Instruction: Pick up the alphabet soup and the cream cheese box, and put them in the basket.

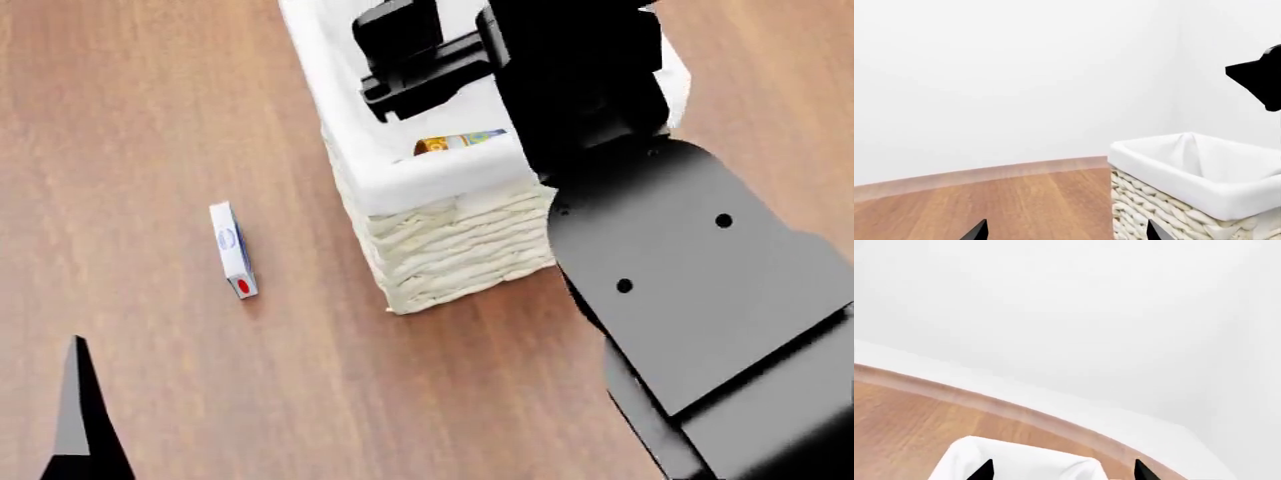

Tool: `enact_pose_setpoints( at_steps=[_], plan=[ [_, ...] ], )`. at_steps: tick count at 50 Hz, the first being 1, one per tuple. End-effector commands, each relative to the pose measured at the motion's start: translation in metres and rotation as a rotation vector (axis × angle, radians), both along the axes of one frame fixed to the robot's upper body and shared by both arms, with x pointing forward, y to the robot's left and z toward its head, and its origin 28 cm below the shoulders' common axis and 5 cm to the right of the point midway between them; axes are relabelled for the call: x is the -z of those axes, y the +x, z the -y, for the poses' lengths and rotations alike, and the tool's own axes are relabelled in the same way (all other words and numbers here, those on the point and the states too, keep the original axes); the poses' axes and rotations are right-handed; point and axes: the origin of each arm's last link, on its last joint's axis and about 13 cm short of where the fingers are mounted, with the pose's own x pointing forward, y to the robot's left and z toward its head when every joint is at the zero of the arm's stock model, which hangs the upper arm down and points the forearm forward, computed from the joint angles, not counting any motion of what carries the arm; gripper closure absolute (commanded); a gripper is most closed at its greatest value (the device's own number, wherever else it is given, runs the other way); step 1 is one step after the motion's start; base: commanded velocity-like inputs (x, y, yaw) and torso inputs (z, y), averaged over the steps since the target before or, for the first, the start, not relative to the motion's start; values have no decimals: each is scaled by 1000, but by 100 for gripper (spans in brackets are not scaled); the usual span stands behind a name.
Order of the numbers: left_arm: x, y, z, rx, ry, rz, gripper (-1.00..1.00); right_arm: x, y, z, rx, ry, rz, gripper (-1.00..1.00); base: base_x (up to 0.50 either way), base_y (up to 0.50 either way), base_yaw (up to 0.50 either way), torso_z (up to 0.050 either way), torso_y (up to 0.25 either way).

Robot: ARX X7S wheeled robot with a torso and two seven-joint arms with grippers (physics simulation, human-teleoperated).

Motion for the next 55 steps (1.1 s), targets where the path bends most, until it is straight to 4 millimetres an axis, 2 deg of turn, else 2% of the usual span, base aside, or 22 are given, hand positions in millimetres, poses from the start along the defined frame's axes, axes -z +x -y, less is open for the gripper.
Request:
enact_pose_setpoints(
  at_steps=[1, 7, 14, 17, 21, 30, 34, 36, 37, 41, 47, 55],
  plan=[
    [0, 1, 2, 3, 8, -2, -100, 35, -63, 9, 49, 51, 243, -100, 0, 0, 0, 0, 0],
    [0, 2, 2, 1, 12, -3, -100, 65, -88, 12, 116, 117, 316, -100, 0, 0, 0, 0, 0],
    [1, 4, 4, 11, 15, -6, -100, 85, -101, 12, 147, 151, 331, -100, 0, 0, 0, 0, 0],
    [8, 11, 5, 14, 13, -24, -100, 99, -104, 11, 150, 159, 322, -100, 0, 0, 0, 0, 0],
    [21, 23, 8, 21, 19, -62, -100, 99, -105, 11, 161, 150, 333, -100, 0, 0, 0, 0, 0],
    [15, 53, 13, 46, 44, -40, -100, 101, -110, 10, 160, 151, 346, -100, 0, 0, 0, 0, 0],
    [10, 75, 14, 68, 25, -48, -100, 98, -112, 10, 158, 158, 343, -100, 0, 0, 0, 0, 0],
    [7, 91, 15, 77, 2, -56, -100, 98, -113, 10, 157, 154, 350, -100, 0, 0, 0, 0, 0],
    [6, 102, 15, 104, -65, -69, -100, 101, -114, 9, 158, 149, 350, -100, 0, 0, 0, 0, 0],
    [13, 126, 16, 93, -36, -101, -100, 100, -115, 9, 160, 150, 342, -100, 0, 0, 0, 0, 0],
    [24, 144, 14, 109, -113, -193, -100, 105, -115, 8, 158, 149, 328, -100, 0, 0, 0, 0, 0],
    [42, 165, 14, 103, -102, -283, -100, 108, -114, 8, 156, 147, 308, -100, 0, 0, 0, 0, 0]
  ],
)
